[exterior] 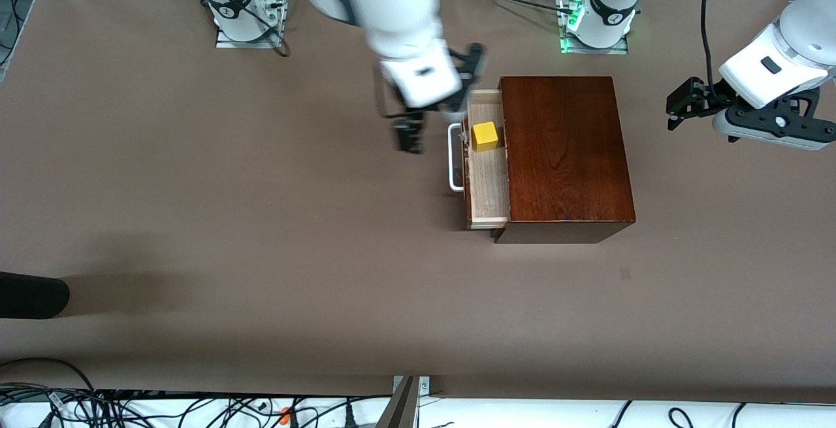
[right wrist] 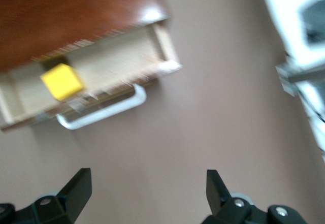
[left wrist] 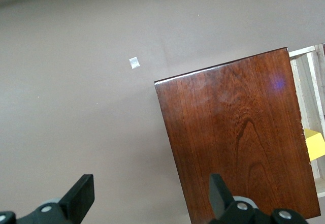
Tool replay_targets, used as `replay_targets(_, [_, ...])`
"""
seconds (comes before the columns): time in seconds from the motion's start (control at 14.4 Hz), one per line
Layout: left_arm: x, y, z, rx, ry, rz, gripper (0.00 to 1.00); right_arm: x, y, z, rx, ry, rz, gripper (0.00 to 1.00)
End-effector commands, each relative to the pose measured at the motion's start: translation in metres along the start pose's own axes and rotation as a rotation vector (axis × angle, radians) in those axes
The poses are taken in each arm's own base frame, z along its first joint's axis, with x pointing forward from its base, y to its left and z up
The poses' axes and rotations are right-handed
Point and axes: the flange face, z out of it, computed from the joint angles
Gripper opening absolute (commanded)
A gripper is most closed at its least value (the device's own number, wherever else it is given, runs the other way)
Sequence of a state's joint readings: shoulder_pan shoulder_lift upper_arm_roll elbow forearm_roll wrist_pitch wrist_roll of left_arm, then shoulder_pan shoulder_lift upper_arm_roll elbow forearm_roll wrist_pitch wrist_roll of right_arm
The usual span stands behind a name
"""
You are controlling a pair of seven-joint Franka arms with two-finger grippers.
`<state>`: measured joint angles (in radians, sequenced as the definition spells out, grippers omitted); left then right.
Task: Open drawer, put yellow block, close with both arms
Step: 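Withdraw the right gripper while the left gripper moves toward the drawer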
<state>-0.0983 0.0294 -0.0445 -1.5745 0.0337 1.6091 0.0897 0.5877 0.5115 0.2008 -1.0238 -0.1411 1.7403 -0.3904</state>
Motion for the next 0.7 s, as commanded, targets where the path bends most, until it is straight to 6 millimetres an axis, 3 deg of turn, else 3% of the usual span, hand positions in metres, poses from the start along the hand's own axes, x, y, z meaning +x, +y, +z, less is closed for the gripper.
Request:
replay_targets(0.0, [0.0,0.015,0.0,-0.025,-0.045,0.034,1.0,-0.095,0.068,-0.047,0.021,-0.013,0.174,1.0])
replay_targets(0.14, [-0.005,0.048,0.006,-0.094,-0.101,0.087,1.0,-0.169,0.112,-0.068,0.047,-0.03,0.327,1.0])
replay_targets(0.28, [-0.003,0.096,0.014,-0.106,-0.123,0.174,1.0,-0.225,0.14,-0.086,0.028,-0.039,0.444,1.0])
replay_targets(0.49, [0.003,0.173,0.041,-0.147,-0.167,0.39,1.0,-0.281,0.162,-0.094,0.025,-0.086,0.693,1.0])
replay_targets(0.63, [0.006,0.199,0.062,-0.238,-0.194,0.546,1.0,-0.308,0.171,-0.099,0.028,-0.113,0.792,1.0])
